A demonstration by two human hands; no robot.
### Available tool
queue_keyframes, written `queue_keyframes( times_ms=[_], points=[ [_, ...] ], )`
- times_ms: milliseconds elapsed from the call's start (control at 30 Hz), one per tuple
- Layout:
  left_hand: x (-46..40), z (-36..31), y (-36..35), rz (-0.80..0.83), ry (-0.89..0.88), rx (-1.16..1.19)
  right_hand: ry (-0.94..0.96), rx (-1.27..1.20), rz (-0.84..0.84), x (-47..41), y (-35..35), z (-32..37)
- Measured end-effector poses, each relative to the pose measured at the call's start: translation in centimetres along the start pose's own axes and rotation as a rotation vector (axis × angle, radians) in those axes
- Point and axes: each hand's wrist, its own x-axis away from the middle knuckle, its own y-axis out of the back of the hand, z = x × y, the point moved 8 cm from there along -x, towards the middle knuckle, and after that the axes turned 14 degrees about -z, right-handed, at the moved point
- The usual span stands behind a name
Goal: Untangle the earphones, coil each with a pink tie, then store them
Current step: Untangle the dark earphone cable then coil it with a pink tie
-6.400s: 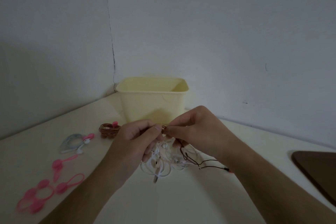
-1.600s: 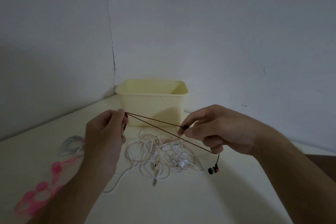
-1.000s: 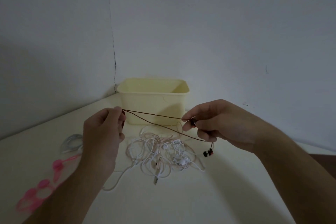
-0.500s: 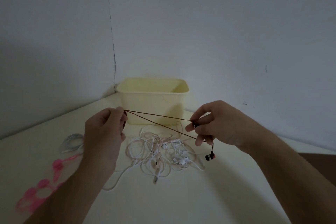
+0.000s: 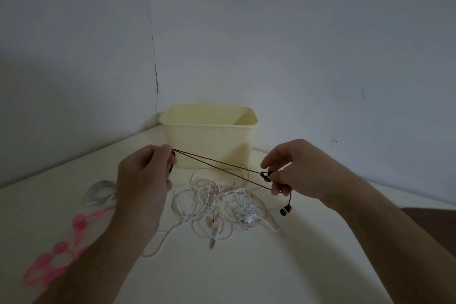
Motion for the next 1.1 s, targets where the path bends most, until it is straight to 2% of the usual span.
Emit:
queue_keyframes(
  times_ms=[167,433,533,833,967,1100],
  points=[
    [0.3,0.1,-0.2,0.037,-0.03,-0.016,-0.067,0.073,0.028,0.0,-0.5,-0.6],
    [0.5,0.0,-0.3,0.047,-0.02,0.0,-0.077,0.034,-0.017,-0.3,-0.6,-1.0],
    [0.6,0.1,-0.3,0.042,-0.006,0.002,-0.077,-0.007,-0.005,-0.1,-0.8,-0.7],
    [0.4,0.2,-0.5,0.046,-0.016,-0.008,-0.085,-0.067,-0.123,-0.9,-0.2,-1.3],
    [0.3,0.1,-0.4,0.03,-0.011,-0.014,-0.069,-0.107,-0.092,-0.9,-0.1,-0.9],
    [0.2,0.0,-0.3,0.015,-0.006,-0.01,-0.128,-0.204,-0.098,-0.9,0.2,-1.1]
  ],
)
